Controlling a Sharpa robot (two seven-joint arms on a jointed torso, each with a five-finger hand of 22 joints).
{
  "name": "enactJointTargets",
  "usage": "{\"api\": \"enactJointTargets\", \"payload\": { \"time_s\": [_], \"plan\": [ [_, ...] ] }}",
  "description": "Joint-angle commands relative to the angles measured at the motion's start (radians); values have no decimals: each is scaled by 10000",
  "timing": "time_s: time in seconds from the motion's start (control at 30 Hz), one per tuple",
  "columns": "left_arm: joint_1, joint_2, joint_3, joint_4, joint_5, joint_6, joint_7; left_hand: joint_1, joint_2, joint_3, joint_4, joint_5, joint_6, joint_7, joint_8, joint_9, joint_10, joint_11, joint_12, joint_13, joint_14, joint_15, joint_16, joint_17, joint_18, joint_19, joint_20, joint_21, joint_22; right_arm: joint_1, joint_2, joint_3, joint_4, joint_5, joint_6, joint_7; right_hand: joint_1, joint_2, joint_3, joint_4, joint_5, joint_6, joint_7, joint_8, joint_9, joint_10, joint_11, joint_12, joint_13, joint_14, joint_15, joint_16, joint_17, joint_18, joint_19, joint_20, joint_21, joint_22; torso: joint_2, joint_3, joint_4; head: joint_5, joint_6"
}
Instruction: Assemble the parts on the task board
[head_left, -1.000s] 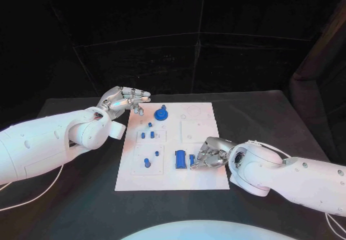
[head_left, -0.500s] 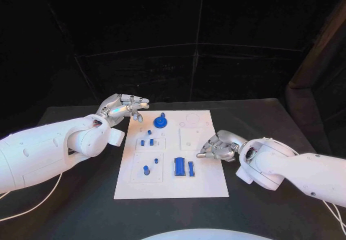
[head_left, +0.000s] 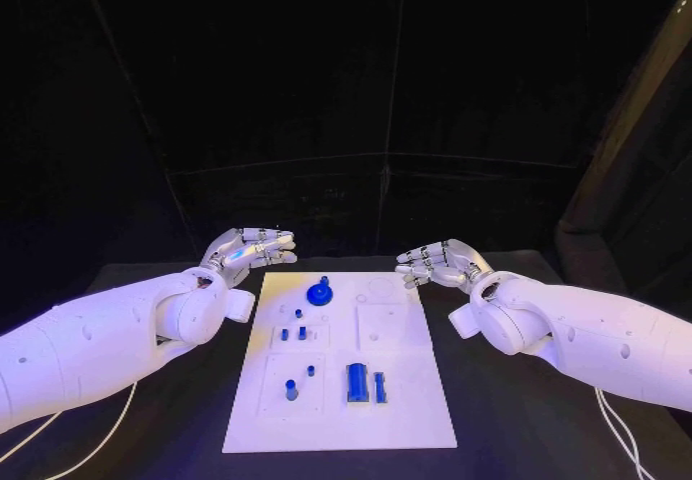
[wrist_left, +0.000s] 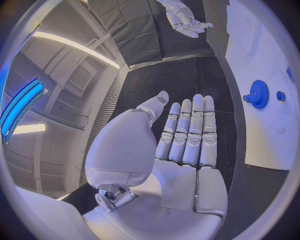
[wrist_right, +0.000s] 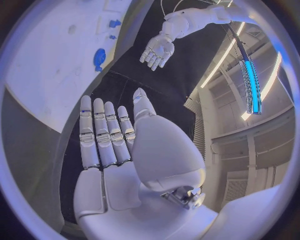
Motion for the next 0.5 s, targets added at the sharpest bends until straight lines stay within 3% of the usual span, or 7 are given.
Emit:
{"api": "enactJointTargets", "payload": {
  "time_s": [0.03,0.17,0.33,0.37,0.43,0.47,0.5],
  "plan": [
    [-55,416,16,-638,672,63,420,85,138,-212,44,16,-133,39,-240,-12,-60,142,-443,4,-95,199,-997,-514,170,-576,322,-741,-620,27,488,27,-838,1704,517,1670,-178,114,-35,-270,-60,-81,-34,-56,-437,44,116,-216,-990,125,162,-836,-850,181,264,154,-847,-679,-238,-13,-27,25,368],
    [-180,916,24,-1359,826,-97,562,110,119,-400,58,-10,-303,-93,-460,-33,-246,302,-768,-17,-287,363,-1577,-794,142,-917,504,-1108,-943,33,1118,53,-1750,1883,745,1946,-448,268,18,-640,-30,-34,-71,-57,-995,91,177,-232,-2060,517,163,-1518,-1655,180,681,183,-1652,-1351,-350,17,-33,112,523],
    [-267,1318,31,-1854,904,-215,669,177,188,-549,66,-13,-272,-96,-577,-23,-200,327,-954,-7,-141,390,-1918,-965,171,-894,559,-1227,-1153,34,1590,67,-2409,1956,961,2086,-523,329,75,-858,-34,-5,46,-54,-1239,109,187,-244,-2471,995,155,-1518,-1894,141,1080,193,-1812,-1541,-363,57,27,193,696],
    [-272,1278,16,-1778,585,-94,290,-3693,741,-1347,328,-501,-3219,-620,-1379,-678,-3326,-210,-1262,-632,-3005,-55,-2551,-1319,-506,-3168,-277,-1541,-1904,13,1540,58,-2306,1485,508,1488,-4659,-508,675,-713,-507,-2807,-516,-681,-2151,-3022,-362,-874,-3400,-2307,-235,-2201,-2645,-515,-2083,-522,-2102,-2469,-315,23,-15,161,622],
    [-282,1265,24,-1739,579,-135,297,-3941,741,-1438,328,-501,-3461,-651,-1379,-678,-3546,-223,-1309,-632,-3176,-81,-2643,-1360,-506,-3332,-329,-1571,-1980,8,1525,59,-2264,1511,468,1500,-4973,-508,712,-713,-542,-2970,-502,-681,-2151,-3190,-364,-874,-3400,-2378,-290,-2201,-2645,-514,-2161,-590,-2102,-2469,-326,33,-1,166,601],
    [-293,1250,34,-1692,570,-186,305,-4252,741,-1509,328,-501,-3694,-690,-1379,-678,-3794,-267,-1343,-632,-3401,-125,-2704,-1391,-506,-3515,-392,-1613,-2041,1,1506,61,-2214,1542,419,1515,-5335,-508,749,-713,-593,-3203,-544,-681,-2151,-3452,-410,-874,-3400,-2648,-323,-2201,-2645,-514,-2420,-649,-2830,-2469,-339,46,17,172,576],
    [-310,1229,48,-1627,559,-256,315,-4575,741,-1577,328,-501,-3937,-731,-1379,-678,-4048,-309,-2060,-632,-3633,-167,-2753,-1419,-507,-3702,-457,-1647,-2103,-9,1481,64,-2143,1586,352,1536,-5702,-508,805,-713,-637,-3447,-589,-681,-2151,-3722,-455,-874,-3400,-2935,-357,-2201,-2645,-514,-2695,-712,-2830,-2469,-357,64,41,180,541]
  ]
}}
